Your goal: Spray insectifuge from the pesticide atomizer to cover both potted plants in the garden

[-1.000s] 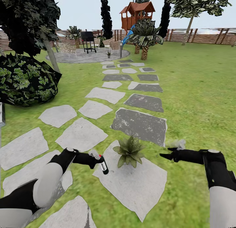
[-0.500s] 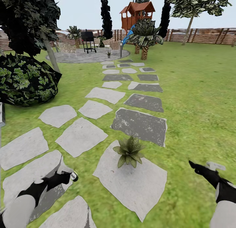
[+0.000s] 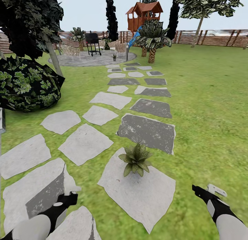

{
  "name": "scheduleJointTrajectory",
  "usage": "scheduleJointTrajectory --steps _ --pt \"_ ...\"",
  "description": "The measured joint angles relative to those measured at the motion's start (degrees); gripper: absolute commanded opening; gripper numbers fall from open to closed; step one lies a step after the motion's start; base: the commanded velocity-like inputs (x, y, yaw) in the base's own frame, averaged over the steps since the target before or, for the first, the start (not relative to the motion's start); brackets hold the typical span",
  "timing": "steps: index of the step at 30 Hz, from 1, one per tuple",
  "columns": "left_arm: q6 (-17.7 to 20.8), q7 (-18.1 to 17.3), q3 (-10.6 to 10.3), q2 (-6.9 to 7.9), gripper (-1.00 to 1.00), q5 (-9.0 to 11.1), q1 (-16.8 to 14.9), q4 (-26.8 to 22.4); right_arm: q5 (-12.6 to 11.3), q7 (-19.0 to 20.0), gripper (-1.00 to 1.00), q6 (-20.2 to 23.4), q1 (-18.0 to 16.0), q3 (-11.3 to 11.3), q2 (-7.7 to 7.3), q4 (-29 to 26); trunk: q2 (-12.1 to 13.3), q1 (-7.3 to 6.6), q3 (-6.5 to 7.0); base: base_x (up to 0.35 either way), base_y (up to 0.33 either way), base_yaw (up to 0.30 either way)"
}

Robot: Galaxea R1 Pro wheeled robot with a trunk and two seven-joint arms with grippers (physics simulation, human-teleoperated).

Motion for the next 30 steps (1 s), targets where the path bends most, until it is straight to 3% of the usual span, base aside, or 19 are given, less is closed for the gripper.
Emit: scheduleJointTrajectory --steps 6,12,15,18,27,30 --pt "0.0 0.1 0.0 -0.14 -1.00 -0.2 0.3 1.5 0.0 0.0 1.00 0.0 0.0 0.0 0.02 0.0 0.0 0.00 0.00 0.000 0.000 0.000" --pt "-0.4 0.1 0.0 -0.45 -1.00 -0.3 4.6 1.5 0.1 -0.1 1.00 0.0 0.0 0.1 0.07 0.5 0.0 0.00 0.00 0.000 0.000 -0.032" --pt "-0.4 0.1 0.0 -0.41 -1.00 -0.4 8.6 1.5 0.0 -0.3 1.00 0.1 0.0 0.1 0.09 9.3 0.0 0.00 -0.01 0.000 0.000 -0.003" --pt "-0.4 0.1 -0.1 -0.38 -1.00 -0.4 10.3 1.5 0.0 -0.3 1.00 0.1 0.0 0.1 0.11 14.6 0.0 0.00 -0.01 0.000 0.000 0.000" --pt "-0.3 0.1 -0.1 -0.42 -1.00 -0.4 12.9 1.5 -0.1 -0.3 1.00 0.1 0.0 0.1 0.14 16.1 0.0 0.00 0.00 0.000 0.000 0.000" --pt "-0.3 0.1 0.0 -0.45 -1.00 -0.4 15.7 1.5 -0.1 -0.3 1.00 0.1 0.0 0.1 0.13 16.1 0.0 0.00 -0.01 0.000 0.000 0.000"
